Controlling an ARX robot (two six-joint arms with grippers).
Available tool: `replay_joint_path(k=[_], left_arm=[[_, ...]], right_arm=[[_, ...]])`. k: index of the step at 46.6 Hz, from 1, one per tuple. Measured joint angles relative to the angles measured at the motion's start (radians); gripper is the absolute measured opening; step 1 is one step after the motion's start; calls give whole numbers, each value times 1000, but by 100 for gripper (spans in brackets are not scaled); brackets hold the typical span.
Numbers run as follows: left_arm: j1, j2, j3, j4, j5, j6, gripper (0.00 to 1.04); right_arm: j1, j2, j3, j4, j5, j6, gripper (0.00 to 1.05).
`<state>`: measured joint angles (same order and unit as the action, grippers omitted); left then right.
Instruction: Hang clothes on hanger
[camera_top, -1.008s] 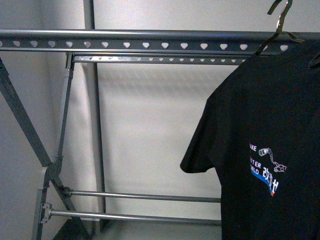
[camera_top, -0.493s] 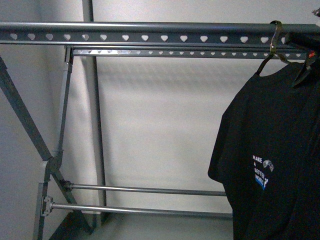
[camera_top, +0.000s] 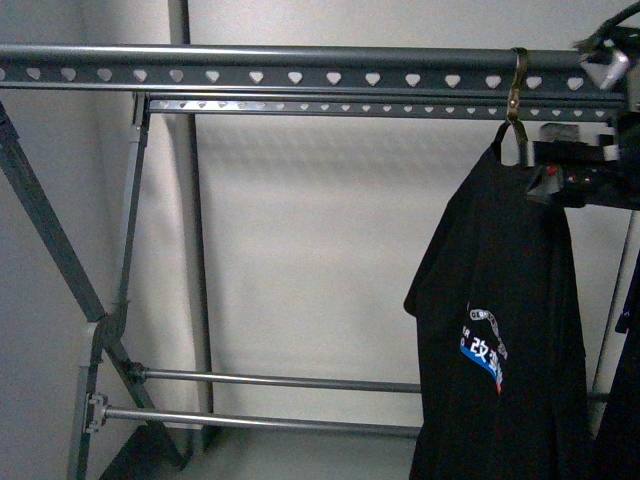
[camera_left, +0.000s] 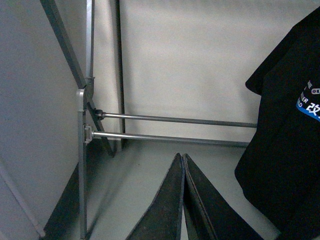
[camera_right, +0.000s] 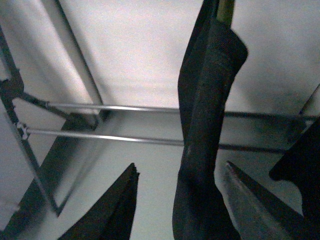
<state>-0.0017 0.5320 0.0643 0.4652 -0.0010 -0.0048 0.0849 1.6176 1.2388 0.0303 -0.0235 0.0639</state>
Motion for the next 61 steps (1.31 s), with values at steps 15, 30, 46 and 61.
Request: replay_joint_path(k=[15,30,46,61], left_arm=[[0,-146,-46,-80,1,3,4],[0,-282,-46,-210,0,3,4],[0,-521,-46,-459,0,3,4],[0,-528,-46,-463,0,3,4]], right_arm=[[-90,-1017,-887,119,18,-40,71],[-86,-1317,-1087,109,23,-60,9],[-85,-1459,-1167,51,23,-63,2],[-86,-1611,-1232,-33,22,-63,2]])
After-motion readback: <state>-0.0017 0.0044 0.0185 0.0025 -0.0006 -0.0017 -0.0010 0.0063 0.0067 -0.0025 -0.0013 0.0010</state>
